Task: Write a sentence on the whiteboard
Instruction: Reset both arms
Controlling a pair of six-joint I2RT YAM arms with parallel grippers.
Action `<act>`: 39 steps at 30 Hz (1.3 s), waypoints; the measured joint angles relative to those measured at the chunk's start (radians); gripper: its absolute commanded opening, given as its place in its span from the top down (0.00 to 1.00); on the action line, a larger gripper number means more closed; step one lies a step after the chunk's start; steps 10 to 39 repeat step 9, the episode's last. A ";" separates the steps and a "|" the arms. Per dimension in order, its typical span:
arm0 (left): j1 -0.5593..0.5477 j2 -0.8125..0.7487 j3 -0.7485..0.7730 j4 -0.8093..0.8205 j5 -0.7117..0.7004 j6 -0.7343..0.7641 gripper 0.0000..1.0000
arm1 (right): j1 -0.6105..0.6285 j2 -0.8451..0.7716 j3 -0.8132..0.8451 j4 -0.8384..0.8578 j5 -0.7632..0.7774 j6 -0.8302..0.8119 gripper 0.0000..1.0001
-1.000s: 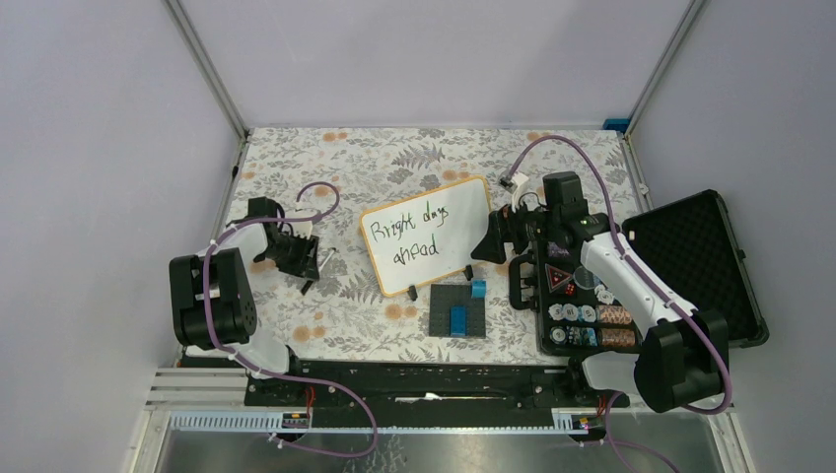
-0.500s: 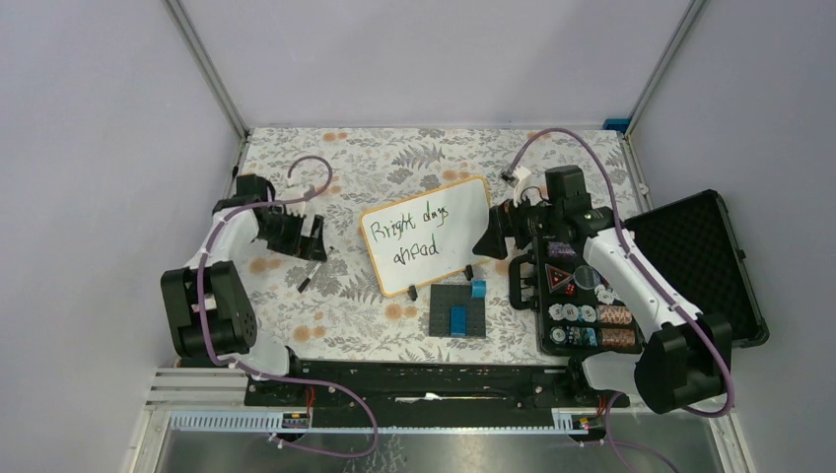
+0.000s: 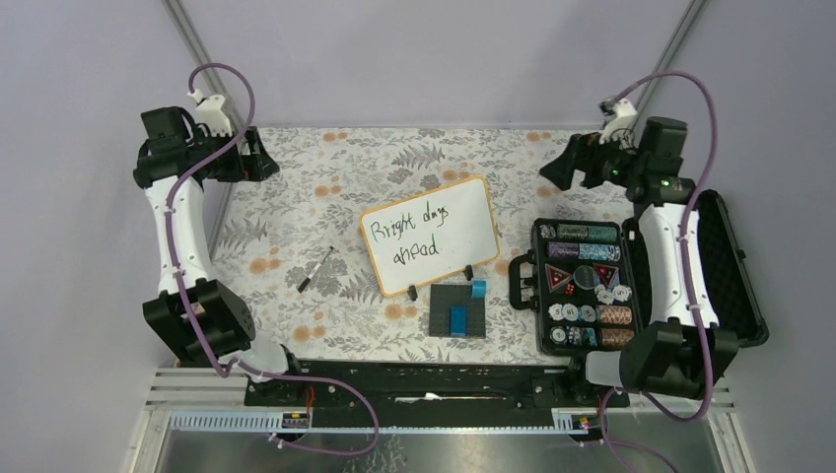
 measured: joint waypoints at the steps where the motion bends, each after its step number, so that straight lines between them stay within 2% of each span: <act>1: 0.011 -0.004 0.000 0.008 0.000 -0.016 0.01 | -0.029 0.004 0.008 0.000 -0.002 0.001 0.00; 4: 0.019 -0.010 -0.009 0.034 -0.004 -0.060 0.01 | -0.110 0.023 0.031 -0.001 -0.003 0.006 0.00; 9: 0.017 -0.032 -0.051 0.080 -0.011 -0.104 0.01 | -0.156 0.056 0.053 0.000 -0.003 0.009 0.00; 39: 0.017 -0.032 -0.051 0.080 -0.011 -0.104 0.01 | -0.156 0.056 0.053 0.000 -0.003 0.009 0.00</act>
